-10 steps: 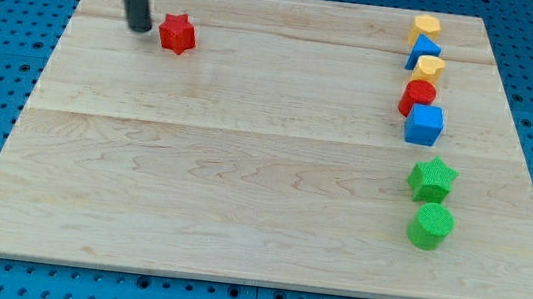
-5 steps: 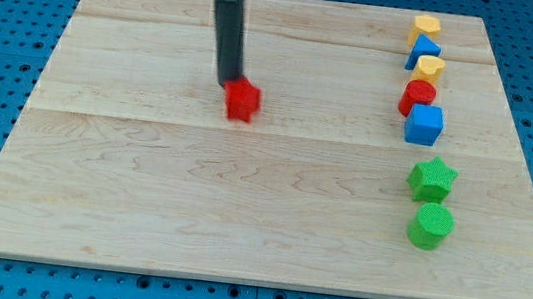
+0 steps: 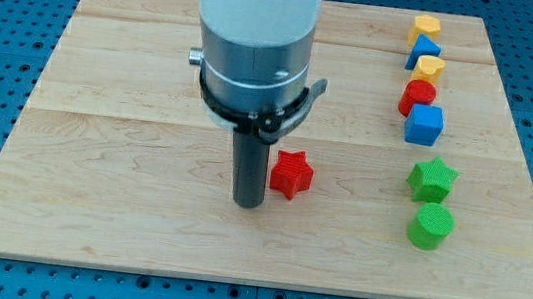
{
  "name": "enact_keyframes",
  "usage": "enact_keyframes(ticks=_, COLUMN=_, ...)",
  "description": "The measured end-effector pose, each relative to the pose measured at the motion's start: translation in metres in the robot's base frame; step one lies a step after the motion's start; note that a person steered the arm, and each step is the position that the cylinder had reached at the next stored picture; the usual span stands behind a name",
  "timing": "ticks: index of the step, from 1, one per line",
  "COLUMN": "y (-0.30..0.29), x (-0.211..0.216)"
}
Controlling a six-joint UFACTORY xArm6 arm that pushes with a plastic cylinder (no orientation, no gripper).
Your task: Move the red star towards the green star
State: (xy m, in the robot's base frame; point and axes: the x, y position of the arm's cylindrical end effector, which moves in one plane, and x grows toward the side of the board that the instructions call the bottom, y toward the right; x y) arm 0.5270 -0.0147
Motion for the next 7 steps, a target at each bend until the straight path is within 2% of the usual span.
enact_keyframes(ticks=2, y=0.108, x=-0.039)
enact_keyframes(ticks=3, y=0.077, x=-0.038)
enact_keyframes(ticks=4, y=0.024, x=-0.038)
enact_keyframes(ticks=6, y=0.077, x=-0.080)
enact_keyframes(ticks=7, y=0.058, x=-0.081)
